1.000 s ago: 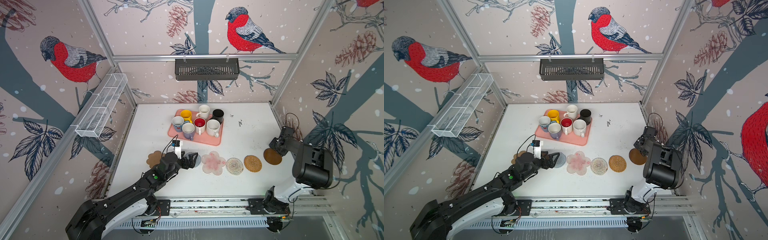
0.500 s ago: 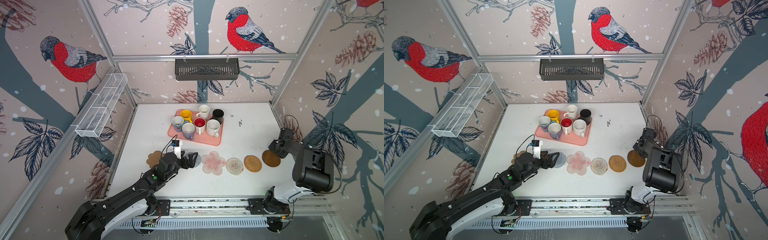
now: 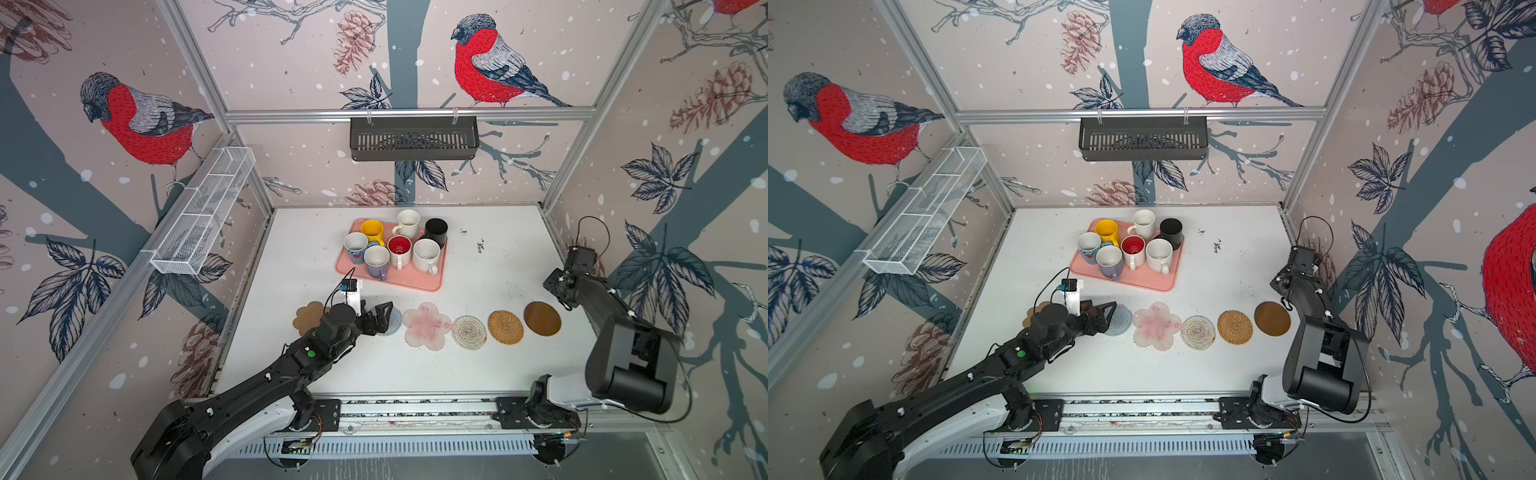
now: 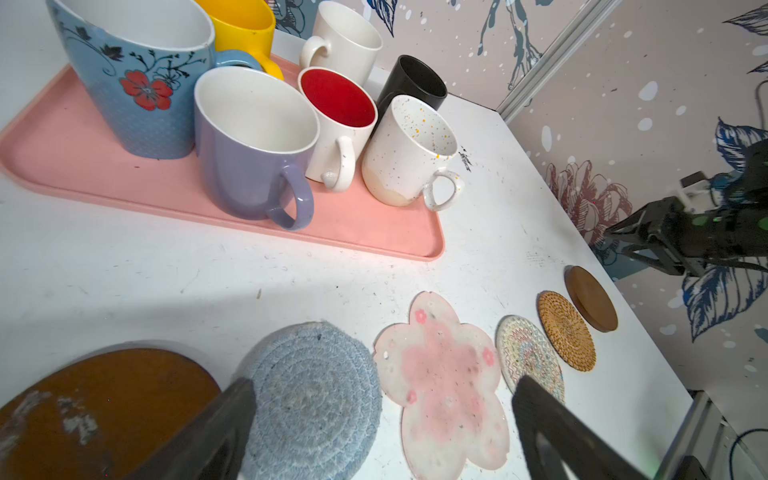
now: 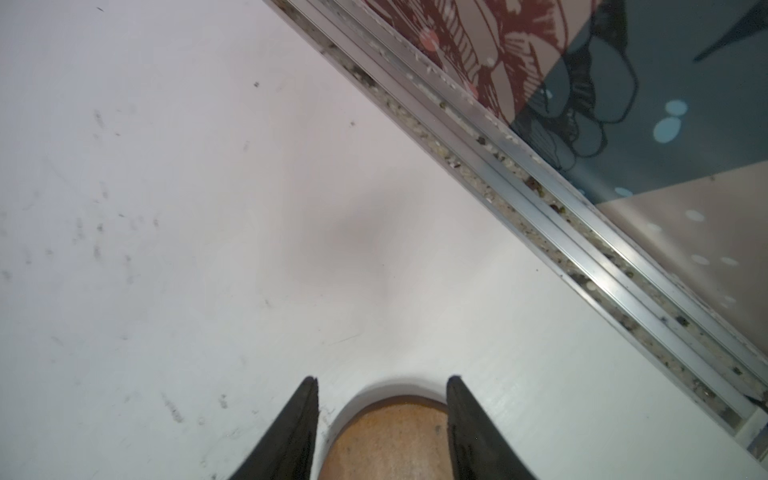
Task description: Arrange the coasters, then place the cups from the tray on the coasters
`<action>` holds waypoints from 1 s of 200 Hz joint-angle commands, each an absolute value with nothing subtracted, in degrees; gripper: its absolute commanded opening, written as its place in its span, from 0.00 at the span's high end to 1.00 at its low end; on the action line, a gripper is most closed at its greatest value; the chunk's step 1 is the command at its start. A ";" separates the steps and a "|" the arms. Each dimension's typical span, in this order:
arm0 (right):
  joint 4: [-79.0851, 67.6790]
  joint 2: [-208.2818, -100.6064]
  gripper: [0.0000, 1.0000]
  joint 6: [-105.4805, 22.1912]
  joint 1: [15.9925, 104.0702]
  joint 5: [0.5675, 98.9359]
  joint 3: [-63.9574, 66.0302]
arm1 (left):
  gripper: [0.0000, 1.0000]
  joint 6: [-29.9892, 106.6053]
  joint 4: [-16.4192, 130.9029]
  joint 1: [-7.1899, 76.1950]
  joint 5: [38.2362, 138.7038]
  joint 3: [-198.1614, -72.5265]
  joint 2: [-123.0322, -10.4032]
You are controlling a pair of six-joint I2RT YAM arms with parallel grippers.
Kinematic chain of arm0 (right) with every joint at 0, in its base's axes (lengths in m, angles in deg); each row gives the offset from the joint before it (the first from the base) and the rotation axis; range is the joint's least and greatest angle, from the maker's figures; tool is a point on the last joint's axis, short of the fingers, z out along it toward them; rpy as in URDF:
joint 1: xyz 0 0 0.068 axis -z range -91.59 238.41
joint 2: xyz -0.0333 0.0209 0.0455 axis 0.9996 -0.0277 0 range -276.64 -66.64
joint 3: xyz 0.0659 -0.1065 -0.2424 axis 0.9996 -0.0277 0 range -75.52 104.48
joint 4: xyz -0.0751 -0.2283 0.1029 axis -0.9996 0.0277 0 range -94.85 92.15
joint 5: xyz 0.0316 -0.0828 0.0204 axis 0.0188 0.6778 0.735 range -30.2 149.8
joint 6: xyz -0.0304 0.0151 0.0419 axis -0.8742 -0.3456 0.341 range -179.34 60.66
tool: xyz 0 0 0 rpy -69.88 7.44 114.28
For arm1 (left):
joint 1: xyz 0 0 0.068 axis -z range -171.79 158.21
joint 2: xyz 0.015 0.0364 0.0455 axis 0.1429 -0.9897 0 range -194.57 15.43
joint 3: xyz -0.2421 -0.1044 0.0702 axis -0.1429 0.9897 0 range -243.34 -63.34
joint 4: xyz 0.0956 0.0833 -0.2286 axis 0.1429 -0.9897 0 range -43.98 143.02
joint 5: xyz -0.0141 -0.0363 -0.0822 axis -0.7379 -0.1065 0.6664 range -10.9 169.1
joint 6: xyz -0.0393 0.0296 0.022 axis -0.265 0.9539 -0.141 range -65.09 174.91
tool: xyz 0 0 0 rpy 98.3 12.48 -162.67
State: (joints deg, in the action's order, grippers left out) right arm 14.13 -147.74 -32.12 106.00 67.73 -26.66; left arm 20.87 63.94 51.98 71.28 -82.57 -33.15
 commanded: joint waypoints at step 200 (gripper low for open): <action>13.78 -156.54 0.51 -32.17 96.68 70.26 -29.93 | 0.03 22.17 65.66 51.87 69.96 -82.42 -36.04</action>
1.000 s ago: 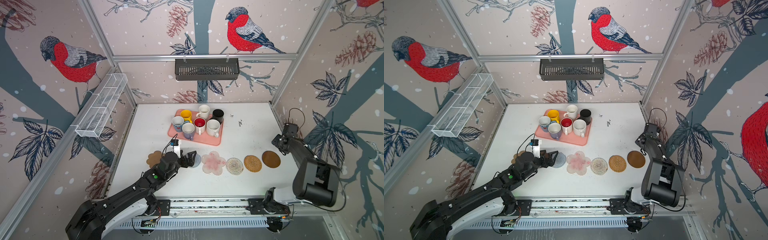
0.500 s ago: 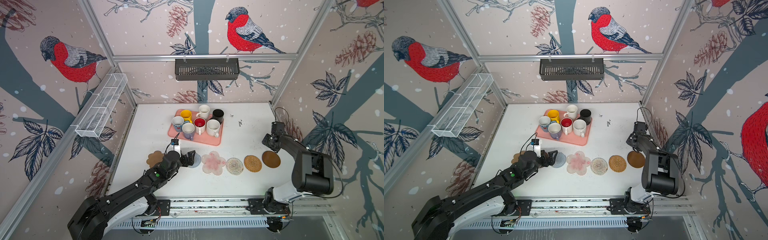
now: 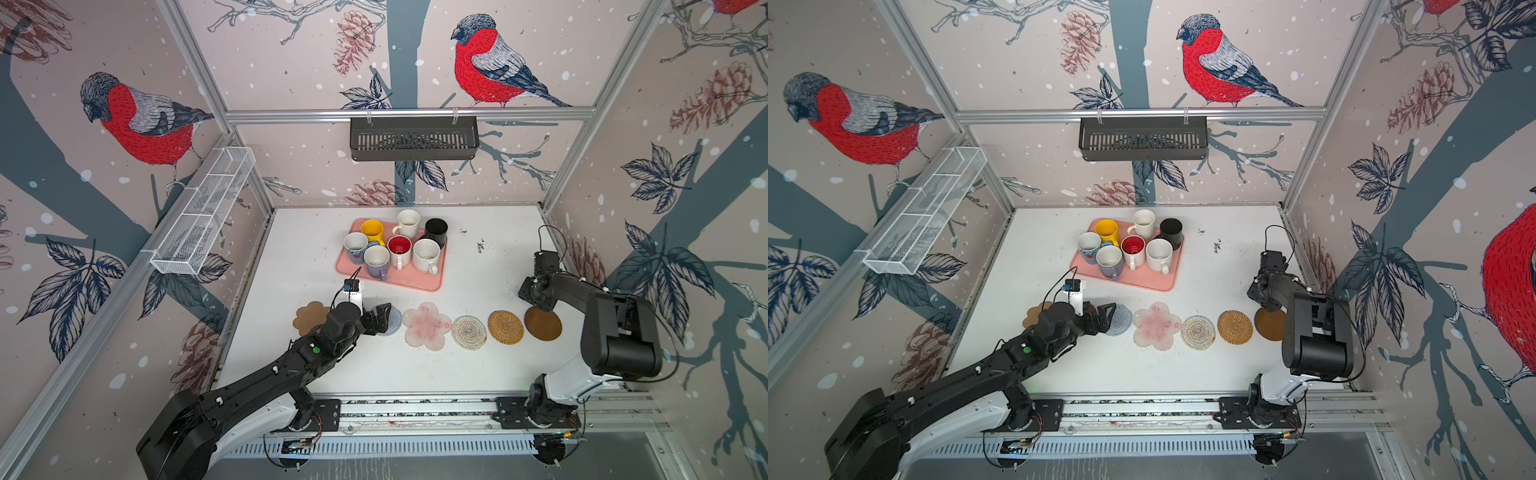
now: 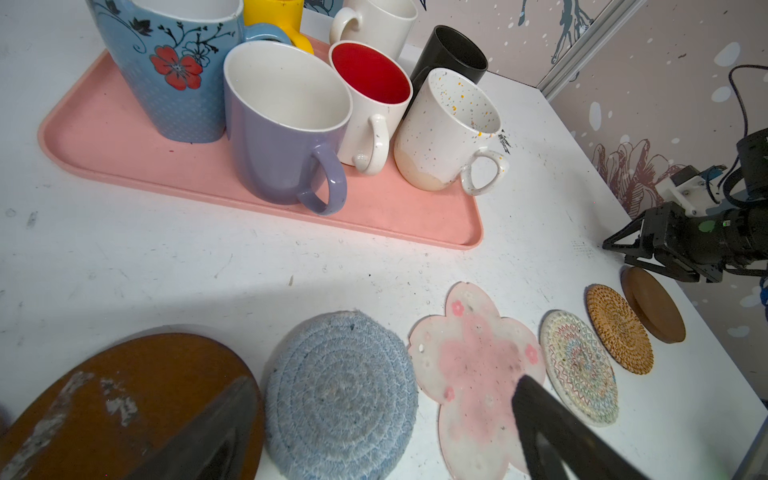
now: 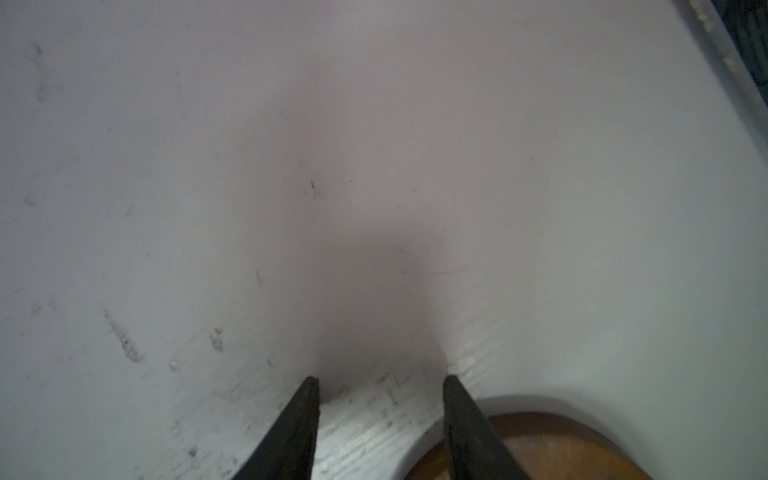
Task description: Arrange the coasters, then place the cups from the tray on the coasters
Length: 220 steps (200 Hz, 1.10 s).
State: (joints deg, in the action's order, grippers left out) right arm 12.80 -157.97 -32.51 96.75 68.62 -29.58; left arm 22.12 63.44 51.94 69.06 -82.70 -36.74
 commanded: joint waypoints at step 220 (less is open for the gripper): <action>8.04 -145.10 0.49 -34.03 72.23 63.69 -17.94 | 0.19 22.55 38.94 50.85 56.09 -108.71 -47.24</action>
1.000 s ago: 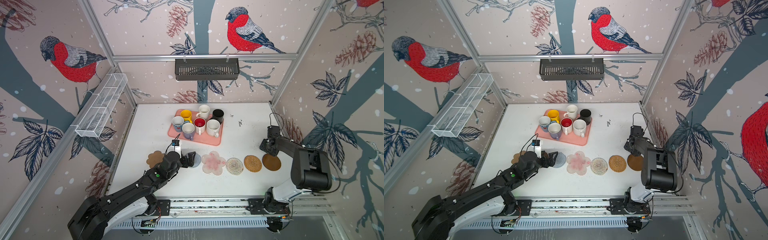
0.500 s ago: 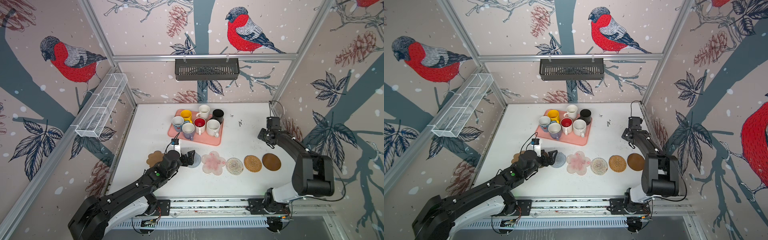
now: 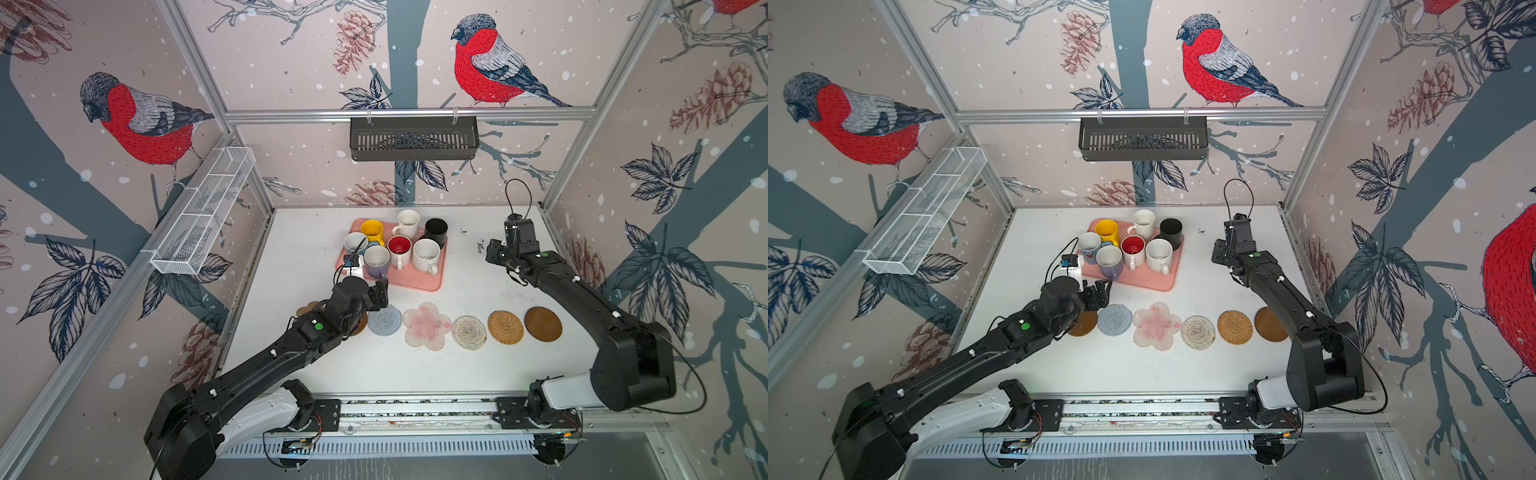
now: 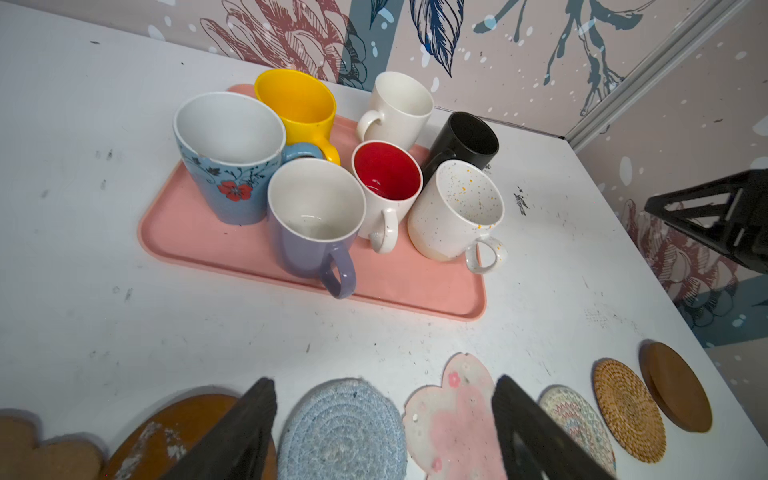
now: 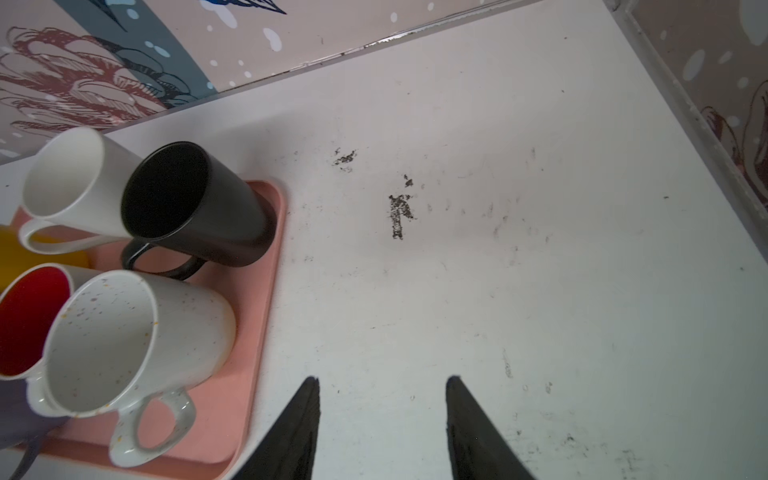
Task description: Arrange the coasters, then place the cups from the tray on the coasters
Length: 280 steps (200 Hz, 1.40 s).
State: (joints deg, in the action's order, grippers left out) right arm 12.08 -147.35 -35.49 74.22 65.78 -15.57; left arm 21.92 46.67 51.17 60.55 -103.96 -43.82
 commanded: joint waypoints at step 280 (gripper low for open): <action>-10.73 -124.65 0.30 -24.56 67.56 59.03 -41.24 | 0.42 20.13 28.69 41.58 65.20 -137.58 -88.95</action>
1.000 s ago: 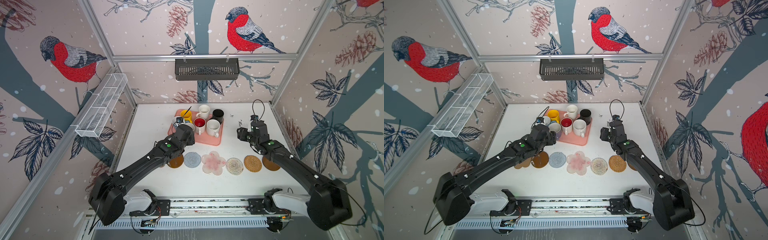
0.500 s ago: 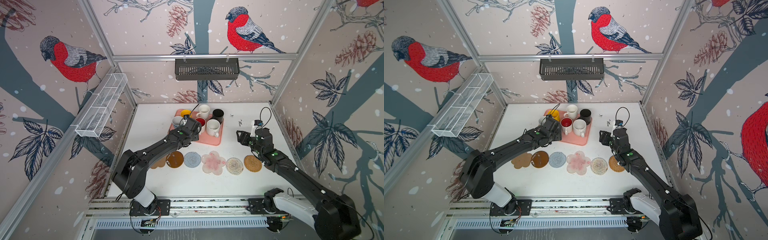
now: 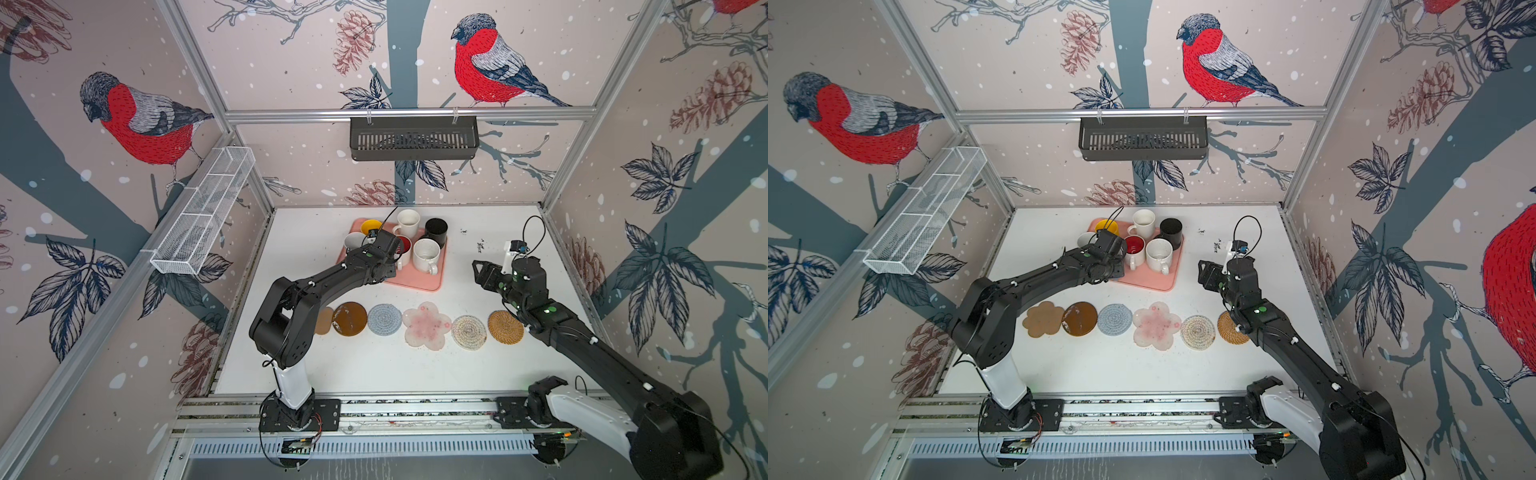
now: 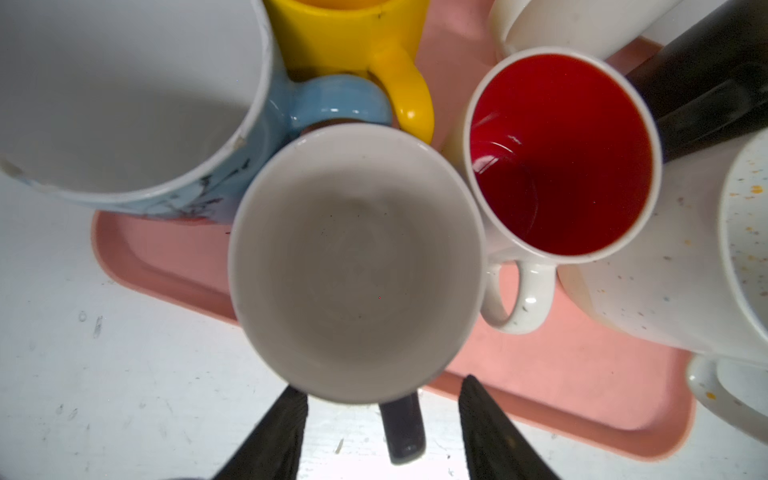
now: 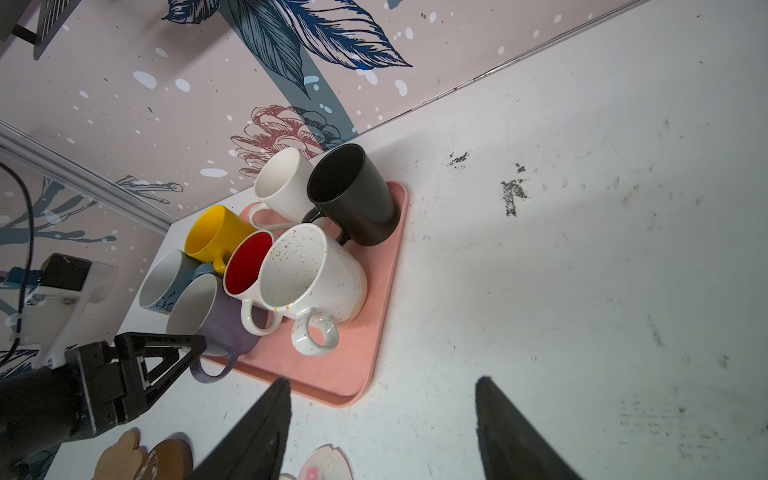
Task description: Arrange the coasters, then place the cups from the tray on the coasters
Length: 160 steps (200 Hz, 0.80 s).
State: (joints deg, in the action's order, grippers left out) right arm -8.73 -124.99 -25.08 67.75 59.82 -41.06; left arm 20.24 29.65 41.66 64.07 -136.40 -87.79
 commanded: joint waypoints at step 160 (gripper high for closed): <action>-11.71 -124.83 0.29 -23.84 67.13 57.27 -41.77 | 0.68 19.53 29.20 41.60 64.50 -136.63 -90.95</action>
